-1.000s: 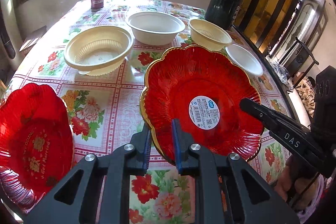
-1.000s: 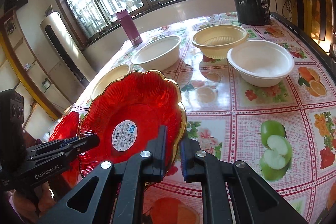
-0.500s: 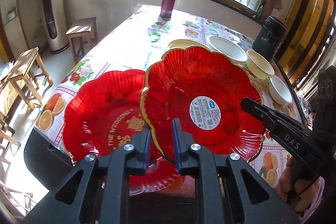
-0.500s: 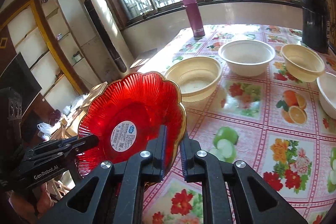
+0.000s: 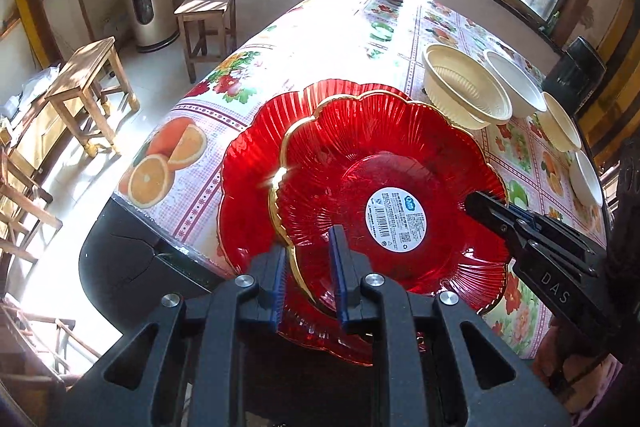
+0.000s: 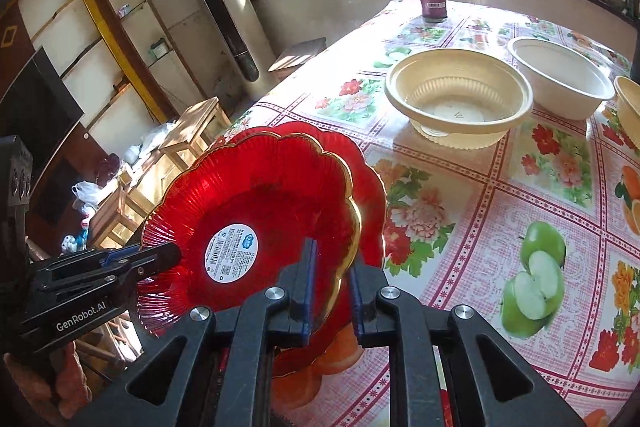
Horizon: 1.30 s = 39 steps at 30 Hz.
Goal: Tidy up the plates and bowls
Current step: 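Lower the small red plate onto the wedding plate and open the left tool, then move the left tool to the beige ribbed plastic bowl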
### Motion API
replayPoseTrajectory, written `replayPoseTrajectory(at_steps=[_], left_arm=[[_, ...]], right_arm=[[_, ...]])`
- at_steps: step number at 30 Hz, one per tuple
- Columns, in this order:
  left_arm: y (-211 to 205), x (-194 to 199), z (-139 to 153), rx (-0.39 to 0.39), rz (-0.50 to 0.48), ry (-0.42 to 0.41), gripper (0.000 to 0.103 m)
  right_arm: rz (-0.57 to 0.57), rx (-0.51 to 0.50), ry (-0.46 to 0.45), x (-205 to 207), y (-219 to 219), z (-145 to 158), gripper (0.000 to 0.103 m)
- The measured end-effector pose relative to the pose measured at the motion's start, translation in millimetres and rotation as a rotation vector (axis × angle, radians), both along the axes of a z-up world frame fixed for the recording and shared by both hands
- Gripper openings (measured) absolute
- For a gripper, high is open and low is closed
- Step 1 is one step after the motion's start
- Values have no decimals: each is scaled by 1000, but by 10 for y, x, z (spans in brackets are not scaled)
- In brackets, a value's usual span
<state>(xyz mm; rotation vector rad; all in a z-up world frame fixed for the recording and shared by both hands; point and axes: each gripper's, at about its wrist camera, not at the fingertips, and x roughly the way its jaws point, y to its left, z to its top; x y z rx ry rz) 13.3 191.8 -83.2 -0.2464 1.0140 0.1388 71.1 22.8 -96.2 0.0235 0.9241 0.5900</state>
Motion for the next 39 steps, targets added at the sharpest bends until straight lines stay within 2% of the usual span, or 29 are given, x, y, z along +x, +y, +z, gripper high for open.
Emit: replayPoseTrajectory(at_steps=[7,10,11,12,13,15,19,21,25,30,39], left_arm=[[136,47,-18,39,61,7,18],[191,27,19,40,84,-17,24],[193,25,36,43,91,-30,25],[172,26,55,56,98,-43,30],[147,23,74,85,108,-54,47],[74,8,133,144,118,-92,68],[-125,-4,282,189,81,-172,74],[-235,11,315,186,50,-188,77],[-490,76,308,209,-24,-186,78],[-862,172,329,204,-102,-193,78],[-1669,440,357,191,-251,-202,78]], right_arm=[[19,-60,-5,36,127,-51,21],[31,-90,-52,-3,152,-14,30],[39,-86,-59,-13,147,4,36],[36,-84,-74,-28,134,27,51],[44,-63,-92,-51,104,57,54],[40,-32,-135,-100,17,126,71],[-36,-2,-242,-131,-286,241,86],[-87,43,-246,-86,-507,260,87],[-190,103,-213,30,-937,210,88],[-284,105,-184,143,-1354,124,88],[-379,44,-274,44,-1910,178,88]])
